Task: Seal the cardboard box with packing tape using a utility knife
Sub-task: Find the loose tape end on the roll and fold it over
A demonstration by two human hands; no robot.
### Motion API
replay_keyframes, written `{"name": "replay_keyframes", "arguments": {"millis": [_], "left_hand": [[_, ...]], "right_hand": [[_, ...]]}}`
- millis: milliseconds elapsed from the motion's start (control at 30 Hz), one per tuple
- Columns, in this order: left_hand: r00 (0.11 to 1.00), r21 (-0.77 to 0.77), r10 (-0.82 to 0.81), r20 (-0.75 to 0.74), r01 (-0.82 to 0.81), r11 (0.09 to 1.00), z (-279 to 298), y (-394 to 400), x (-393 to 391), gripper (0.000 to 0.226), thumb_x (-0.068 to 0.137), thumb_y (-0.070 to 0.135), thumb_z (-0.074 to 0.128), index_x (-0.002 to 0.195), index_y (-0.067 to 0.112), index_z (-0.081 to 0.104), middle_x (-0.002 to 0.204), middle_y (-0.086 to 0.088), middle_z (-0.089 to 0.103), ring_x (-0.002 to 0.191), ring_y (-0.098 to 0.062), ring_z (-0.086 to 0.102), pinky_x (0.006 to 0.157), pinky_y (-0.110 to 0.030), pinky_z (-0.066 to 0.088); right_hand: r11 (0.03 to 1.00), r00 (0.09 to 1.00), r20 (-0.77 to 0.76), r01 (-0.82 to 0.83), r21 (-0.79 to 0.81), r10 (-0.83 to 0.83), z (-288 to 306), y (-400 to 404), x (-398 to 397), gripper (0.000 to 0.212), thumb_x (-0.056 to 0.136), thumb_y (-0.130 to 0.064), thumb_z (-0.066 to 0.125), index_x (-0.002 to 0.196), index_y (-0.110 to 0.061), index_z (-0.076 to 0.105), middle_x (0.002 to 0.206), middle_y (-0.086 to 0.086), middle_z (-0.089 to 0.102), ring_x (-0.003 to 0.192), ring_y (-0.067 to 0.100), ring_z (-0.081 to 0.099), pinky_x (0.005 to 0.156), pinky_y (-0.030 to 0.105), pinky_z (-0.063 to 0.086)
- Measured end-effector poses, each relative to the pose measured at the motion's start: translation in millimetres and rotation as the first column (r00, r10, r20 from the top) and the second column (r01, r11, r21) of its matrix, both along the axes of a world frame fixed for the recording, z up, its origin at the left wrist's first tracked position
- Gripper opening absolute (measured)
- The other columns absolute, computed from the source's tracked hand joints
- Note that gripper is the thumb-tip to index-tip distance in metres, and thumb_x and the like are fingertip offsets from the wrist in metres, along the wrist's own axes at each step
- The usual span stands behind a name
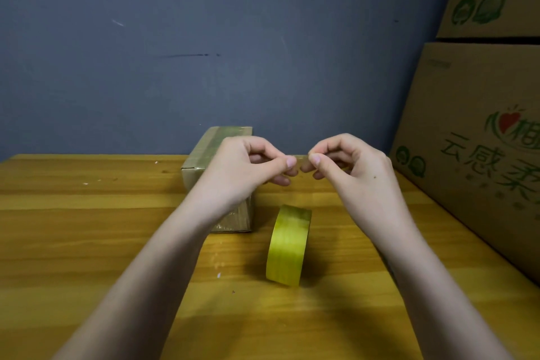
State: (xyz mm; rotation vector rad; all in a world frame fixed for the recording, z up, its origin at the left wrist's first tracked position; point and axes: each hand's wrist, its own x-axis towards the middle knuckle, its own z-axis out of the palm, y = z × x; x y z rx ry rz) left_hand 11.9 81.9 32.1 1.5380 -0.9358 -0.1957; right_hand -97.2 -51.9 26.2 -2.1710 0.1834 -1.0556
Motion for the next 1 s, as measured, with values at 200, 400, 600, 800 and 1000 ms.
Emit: {"name": "replay_keyframes", "arguments": {"millis": [200, 400, 600, 800, 1000], "left_hand": [[0.997, 0.028, 0.055, 0.06, -0.057, 0.998, -1.0, -2.2, -2.8, 0.02, 0.082, 0.012, 0.071, 0.076, -0.006, 0.064, 0.068, -0.004, 0.073, 0.062, -0.011, 0.071, 0.062, -0.018, 0.057], [0.998, 0.084, 0.054, -0.024, -0.051, 0.995, 2.0, -0.6, -2.3, 0.026, 0.09, 0.027, 0.061, 0.075, 0.007, 0.053, 0.075, -0.01, 0.075, 0.069, -0.015, 0.073, 0.065, -0.023, 0.054], [0.999, 0.09, -0.028, -0.047, 0.032, 0.995, 0.3, 1.3, -1.1, 0.014, 0.089, 0.016, 0.062, 0.101, 0.01, 0.061, 0.075, -0.01, 0.074, 0.068, -0.02, 0.071, 0.068, -0.027, 0.056], [0.999, 0.068, 0.002, 0.054, -0.006, 0.998, -3.7, -3.1, 0.3, 0.008, 0.087, 0.005, 0.064, 0.083, -0.002, 0.067, 0.073, -0.011, 0.069, 0.062, -0.02, 0.069, 0.066, -0.026, 0.059], [0.993, 0.059, 0.001, 0.119, -0.008, 0.998, -4.4, -3.2, 1.1, 0.008, 0.088, 0.006, 0.063, 0.086, -0.001, 0.066, 0.076, -0.013, 0.07, 0.062, -0.015, 0.069, 0.066, -0.023, 0.059]], "right_hand": [[1.0, 1.0, -0.004, -0.027, -0.003, 0.027, -3.7, 0.3, 1.0, 0.003, 0.091, -0.02, 0.059, 0.089, -0.019, 0.06, 0.071, -0.011, 0.072, 0.07, 0.002, 0.068, 0.071, 0.024, 0.057], [0.998, 0.998, -0.001, -0.057, 0.028, 0.057, -4.2, -1.7, 2.0, 0.004, 0.093, -0.018, 0.057, 0.092, -0.015, 0.058, 0.071, -0.007, 0.073, 0.069, 0.004, 0.07, 0.072, 0.031, 0.059], [0.985, 0.993, -0.01, -0.119, 0.122, 0.121, -3.1, -2.7, 2.1, 0.005, 0.094, -0.016, 0.055, 0.094, -0.012, 0.058, 0.071, -0.002, 0.074, 0.067, 0.006, 0.071, 0.063, 0.013, 0.05], [0.994, 0.998, -0.037, -0.04, 0.097, 0.044, -4.6, -3.8, 2.3, 0.012, 0.098, -0.022, 0.046, 0.103, -0.02, 0.056, 0.073, -0.008, 0.074, 0.068, 0.001, 0.069, 0.062, 0.01, 0.047], [0.996, 1.0, -0.029, 0.004, 0.092, -0.001, -5.7, -1.4, 1.1, 0.015, 0.092, -0.037, 0.053, 0.1, -0.027, 0.061, 0.082, -0.011, 0.072, 0.074, 0.004, 0.069, 0.075, 0.036, 0.057]]}}
